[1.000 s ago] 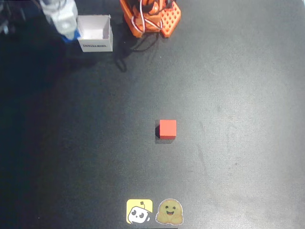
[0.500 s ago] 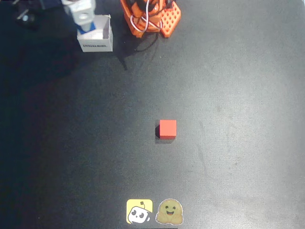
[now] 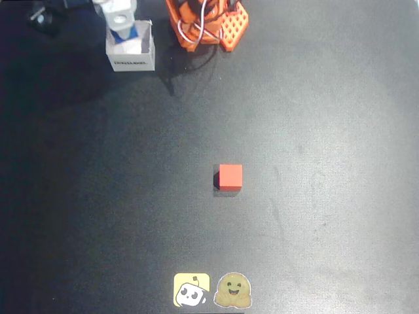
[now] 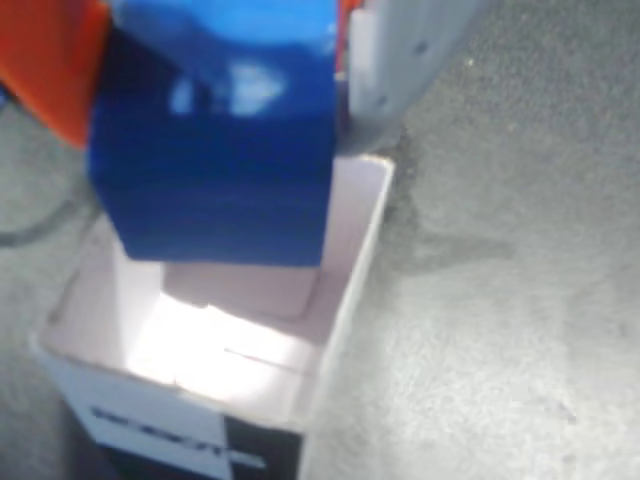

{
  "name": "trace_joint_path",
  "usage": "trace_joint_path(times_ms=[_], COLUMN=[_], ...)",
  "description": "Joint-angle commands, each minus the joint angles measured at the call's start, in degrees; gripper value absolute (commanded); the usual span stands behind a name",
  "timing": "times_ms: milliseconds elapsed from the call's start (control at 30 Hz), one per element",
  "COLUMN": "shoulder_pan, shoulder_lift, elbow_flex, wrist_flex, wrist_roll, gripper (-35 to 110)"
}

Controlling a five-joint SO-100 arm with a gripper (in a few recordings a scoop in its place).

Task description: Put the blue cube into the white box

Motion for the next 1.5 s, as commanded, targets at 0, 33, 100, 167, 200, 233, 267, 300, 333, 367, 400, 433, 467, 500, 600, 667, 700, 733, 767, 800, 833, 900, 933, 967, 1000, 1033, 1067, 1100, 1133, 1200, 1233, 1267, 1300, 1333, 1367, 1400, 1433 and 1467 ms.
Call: trace_joint_path(times_ms=[0,33,100,167,200,233,267,300,333,367,400,433,467,500,600,667,700,733,767,800,833,900,933,967,1000,1033,1067,1100,1133,1200,1233,1267,1300,1333,1367,1400,1433,1467], shoulder_pan=[0.9,0.9,0.9,0.9,0.9,0.9,0.9,0.9,0.9,1.0,1.0,1.0,1.0,1.0,1.0,1.0,1.0,1.0,1.0,1.0,1.0,1.0,1.0,1.0,1.0,1.0,1.0,0.9,0.8,0.4,0.4,0.3,-0.1,-0.7,-1.8,-3.3,-5.4,-7.8], shoulder_lift=[1.1,1.1,1.1,1.1,1.1,1.1,1.1,1.1,1.1,1.1,1.2,1.2,1.3,1.3,1.3,1.3,1.3,1.3,1.3,1.3,1.3,1.3,1.3,1.3,1.2,1.2,1.2,1.1,1.1,1.1,1.1,1.1,1.1,1.1,1.0,1.0,1.1,1.2], elbow_flex=[0.2,0.3,0.3,0.3,0.4,0.4,0.4,0.5,0.5,0.6,0.8,0.9,1.1,1.1,1.1,1.2,1.2,1.2,1.2,1.2,1.2,1.2,1.2,1.2,1.2,1.2,1.1,0.7,0.4,-0.1,-0.3,-0.5,-0.7,-1.1,-1.5,-1.8,-2.2,-2.6], wrist_flex=[2.9,2.9,2.8,2.7,2.6,2.5,2.2,2.0,2.0,2.0,1.8,1.6,1.3,1.0,0.2,-0.2,-0.3,-0.4,-0.4,-0.4,-0.5,-0.7,-0.9,-1.0,-1.1,-1.3,-1.6,-1.7,-2.3,-3.3,-4.0,-4.9,-5.8,-6.9,-7.5,-8.0,-8.5,-9.1], wrist_roll=[0.4,0.4,0.3,0.2,0.2,0.2,-0.2,-0.5,-0.6,-0.7,-0.9,-1.1,-1.2,-1.5,-2.5,-2.5,-2.5,-2.7,-2.8,-2.8,-2.8,-2.8,-2.9,-3.1,-3.3,-3.6,-4.0,-4.1,-5.0,-6.9,-8.2,-9.6,-11.4,-12.9,-14.0,-15.1,-15.5,-16.7], gripper=[0,0,0,0,1,5,9,11,12,12,14,15,17,18,22,22,22,22,22,22,21,18,17,15,12,8,4,0,0,0,0,0,0,0,0,0,0,0])
